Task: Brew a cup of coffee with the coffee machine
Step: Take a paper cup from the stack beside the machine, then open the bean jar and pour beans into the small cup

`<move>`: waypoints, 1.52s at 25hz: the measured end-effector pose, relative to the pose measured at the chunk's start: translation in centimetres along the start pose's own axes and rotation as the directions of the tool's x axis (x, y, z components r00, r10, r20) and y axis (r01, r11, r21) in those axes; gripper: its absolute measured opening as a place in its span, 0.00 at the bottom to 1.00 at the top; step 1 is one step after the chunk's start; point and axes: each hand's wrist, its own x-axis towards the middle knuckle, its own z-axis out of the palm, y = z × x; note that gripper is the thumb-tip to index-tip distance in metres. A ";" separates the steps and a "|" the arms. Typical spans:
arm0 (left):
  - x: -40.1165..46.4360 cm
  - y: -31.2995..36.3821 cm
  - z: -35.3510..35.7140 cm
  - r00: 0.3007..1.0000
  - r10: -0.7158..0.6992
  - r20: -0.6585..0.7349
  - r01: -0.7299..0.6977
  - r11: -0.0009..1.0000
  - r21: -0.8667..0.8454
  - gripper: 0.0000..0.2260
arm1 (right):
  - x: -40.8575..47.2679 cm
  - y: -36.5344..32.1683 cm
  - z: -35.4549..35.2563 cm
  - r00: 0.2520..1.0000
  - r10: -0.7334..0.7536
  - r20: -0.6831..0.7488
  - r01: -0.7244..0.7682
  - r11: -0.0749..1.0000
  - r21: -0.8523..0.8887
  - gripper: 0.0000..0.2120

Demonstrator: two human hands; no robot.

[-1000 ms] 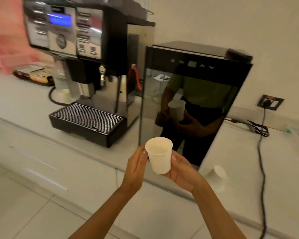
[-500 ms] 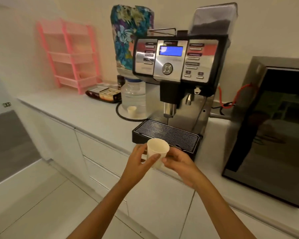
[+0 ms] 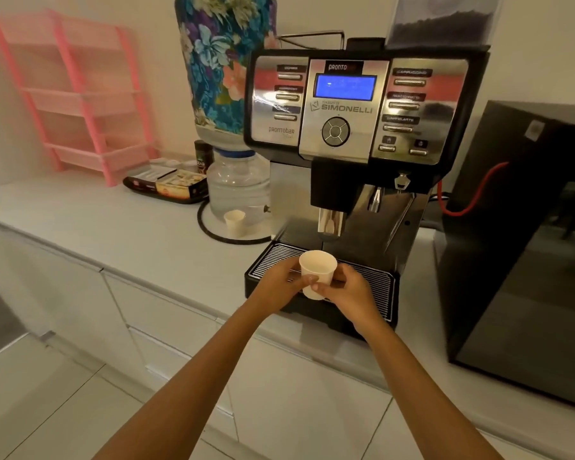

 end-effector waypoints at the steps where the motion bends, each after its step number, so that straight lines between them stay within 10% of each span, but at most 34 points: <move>1: 1.2 -0.3 0.1 1.000 0.009 0.023 -0.010 1.000 0.011 0.22 | 1.0 0.2 0.2 0.999 0.013 -0.030 -0.014 1.000 -0.022 0.26; 14: 8.3 -3.7 1.1 0.991 0.079 0.113 -0.073 0.996 -0.051 0.23 | 6.6 0.9 1.0 0.977 0.103 -0.187 -0.123 0.987 -0.099 0.28; 21: 8.1 -4.6 -0.3 0.978 0.150 0.145 -0.152 0.988 0.003 0.31 | 5.7 1.3 -0.1 0.967 0.172 -0.188 -0.214 0.949 -0.230 0.45; 24: 7.5 -6.0 -2.9 0.986 0.126 0.112 -0.130 0.991 0.023 0.34 | 4.3 -0.2 -0.9 0.951 0.177 -0.255 -0.275 0.860 -0.430 0.30; 28: 6.4 -9.3 -8.4 0.984 0.173 -0.044 -0.172 0.985 0.022 0.23 | 3.3 -4.8 3.1 0.945 0.327 0.008 -0.273 0.802 -0.531 0.20; 38: 3.4 -23.8 -31.5 0.957 0.089 -0.276 -0.041 0.983 0.177 0.11 | 10.4 -14.3 31.1 0.903 0.180 0.391 -0.040 0.939 -0.341 0.11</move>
